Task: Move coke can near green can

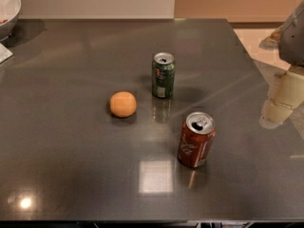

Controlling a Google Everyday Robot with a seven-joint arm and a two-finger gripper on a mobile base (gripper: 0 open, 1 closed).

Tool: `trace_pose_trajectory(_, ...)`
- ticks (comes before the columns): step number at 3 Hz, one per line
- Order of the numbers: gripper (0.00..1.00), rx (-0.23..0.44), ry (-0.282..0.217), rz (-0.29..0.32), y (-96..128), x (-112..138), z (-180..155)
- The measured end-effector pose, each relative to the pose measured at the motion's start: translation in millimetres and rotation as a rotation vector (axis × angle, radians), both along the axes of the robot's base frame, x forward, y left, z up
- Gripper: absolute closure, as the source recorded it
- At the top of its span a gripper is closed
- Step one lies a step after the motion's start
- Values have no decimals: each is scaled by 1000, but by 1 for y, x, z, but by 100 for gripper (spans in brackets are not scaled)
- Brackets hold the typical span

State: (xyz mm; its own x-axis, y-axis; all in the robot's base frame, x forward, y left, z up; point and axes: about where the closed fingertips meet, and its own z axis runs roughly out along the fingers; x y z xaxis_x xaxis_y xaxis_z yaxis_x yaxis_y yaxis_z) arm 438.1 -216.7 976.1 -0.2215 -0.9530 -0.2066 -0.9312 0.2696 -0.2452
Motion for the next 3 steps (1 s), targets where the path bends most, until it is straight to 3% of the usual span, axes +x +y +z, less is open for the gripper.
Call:
trace_pose_trajectory(2,0,30,2,6,5,1,0)
trace_pose_trajectory(3,0,93,20,54,20,-3,-9)
